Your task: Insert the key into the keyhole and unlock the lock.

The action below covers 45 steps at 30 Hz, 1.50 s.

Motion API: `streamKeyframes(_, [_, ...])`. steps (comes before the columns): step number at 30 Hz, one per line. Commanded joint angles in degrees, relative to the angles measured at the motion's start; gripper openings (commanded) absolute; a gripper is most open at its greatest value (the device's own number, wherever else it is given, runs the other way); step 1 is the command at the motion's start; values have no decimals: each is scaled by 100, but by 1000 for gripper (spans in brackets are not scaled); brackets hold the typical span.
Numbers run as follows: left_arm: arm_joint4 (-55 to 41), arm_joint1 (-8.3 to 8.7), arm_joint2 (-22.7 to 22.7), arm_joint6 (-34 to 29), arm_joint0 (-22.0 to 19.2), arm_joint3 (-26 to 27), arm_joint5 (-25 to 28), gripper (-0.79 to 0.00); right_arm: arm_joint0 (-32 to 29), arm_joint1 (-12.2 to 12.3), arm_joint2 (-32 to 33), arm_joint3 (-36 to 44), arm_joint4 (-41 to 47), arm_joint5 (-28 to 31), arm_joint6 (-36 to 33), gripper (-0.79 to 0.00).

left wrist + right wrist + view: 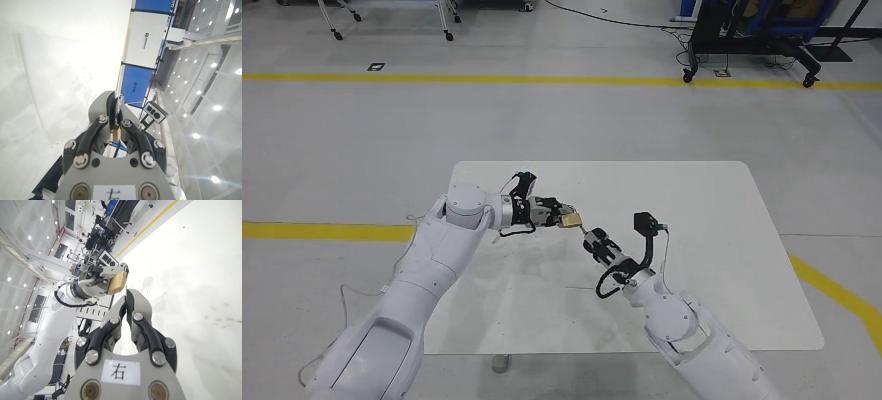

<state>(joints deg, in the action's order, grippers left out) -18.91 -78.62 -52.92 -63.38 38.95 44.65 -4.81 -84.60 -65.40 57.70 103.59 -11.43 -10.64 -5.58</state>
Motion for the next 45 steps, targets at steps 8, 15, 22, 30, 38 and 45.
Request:
streamKeyframes(8, [-70, 9, -96, 228, 47, 49, 194, -785, -5, 41, 687, -176, 1918, 700, -1553, -785])
streamKeyframes(15, [-75, 37, -191, 382, 130, 179, 366, -785, 264, -9, 752, -597, 2785, 577, -2015, -785])
streamKeyframes(22, [71, 72, -257, 658, 263, 404, 648, -785, 517, -86, 750, -970, 3429, 732, -2073, -785])
streamKeyframes(30, [136, 116, -367, 889, 405, 621, 631, -785, 626, -162, 609, -1109, 3481, 867, -1824, -785])
streamKeyframes(38, [161, 137, -403, 884, 469, 725, 566, -785, 710, -215, 580, -1239, 3552, 854, -1662, -785])
streamKeyframes(45, [183, 144, -415, 910, 489, 755, 506, -785, 769, -264, 488, -1277, 3477, 796, -1494, -785])
